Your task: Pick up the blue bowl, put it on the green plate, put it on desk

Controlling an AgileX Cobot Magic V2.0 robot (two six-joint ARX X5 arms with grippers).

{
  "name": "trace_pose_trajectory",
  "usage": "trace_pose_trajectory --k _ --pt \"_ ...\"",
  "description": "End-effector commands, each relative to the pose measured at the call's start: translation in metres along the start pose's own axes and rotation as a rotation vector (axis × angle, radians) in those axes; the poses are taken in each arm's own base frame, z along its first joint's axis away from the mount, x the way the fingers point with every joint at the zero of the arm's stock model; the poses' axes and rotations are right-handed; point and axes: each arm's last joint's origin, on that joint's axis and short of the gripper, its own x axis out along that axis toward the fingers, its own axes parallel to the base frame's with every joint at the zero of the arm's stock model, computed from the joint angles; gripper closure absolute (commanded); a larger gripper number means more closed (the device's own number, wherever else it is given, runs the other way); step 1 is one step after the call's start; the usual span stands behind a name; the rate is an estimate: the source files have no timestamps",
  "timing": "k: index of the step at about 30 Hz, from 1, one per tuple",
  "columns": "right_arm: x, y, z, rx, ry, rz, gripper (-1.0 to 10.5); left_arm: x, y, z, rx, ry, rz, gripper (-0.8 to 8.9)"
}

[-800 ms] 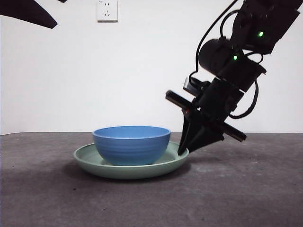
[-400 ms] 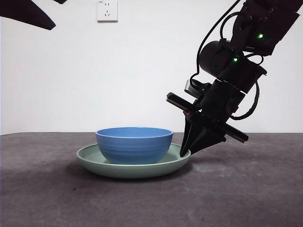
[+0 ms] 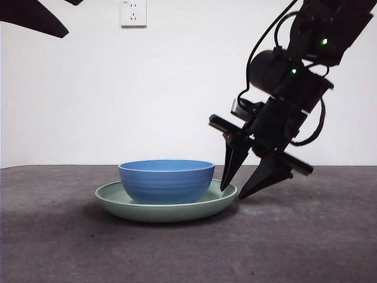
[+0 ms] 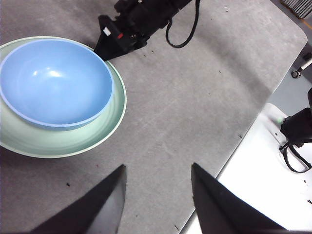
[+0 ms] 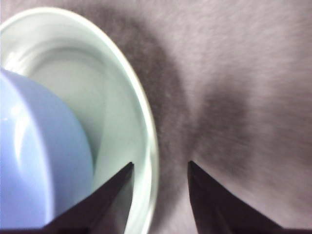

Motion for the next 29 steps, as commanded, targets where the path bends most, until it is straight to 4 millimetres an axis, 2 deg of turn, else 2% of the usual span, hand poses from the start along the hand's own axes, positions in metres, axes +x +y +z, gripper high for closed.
trace_pose_trajectory --k 1,9,12,17,23,29 --pt "-0.024 0.014 0.006 -0.075 -0.066 -0.014 7.7 0.000 -0.001 0.002 0.010 -0.004 -0.008 5.96" --pt "-0.105 0.040 -0.009 -0.243 -0.144 -0.051 7.7 0.000 -0.001 0.002 0.010 -0.004 -0.007 5.96" --pt "-0.135 0.050 -0.022 -0.306 -0.169 -0.040 7.7 0.000 -0.001 0.002 0.011 -0.006 -0.007 5.96" --pt "-0.182 0.065 -0.056 -0.402 -0.197 -0.002 7.7 0.000 -0.001 0.002 0.010 -0.005 -0.007 5.96" --pt "-0.207 0.064 -0.101 -0.465 -0.258 0.053 7.7 0.000 -0.001 0.002 0.010 -0.005 -0.007 5.96" --pt "-0.205 0.047 -0.143 -0.496 -0.242 0.129 7.7 0.000 -0.001 0.002 0.010 -0.005 -0.007 5.96"
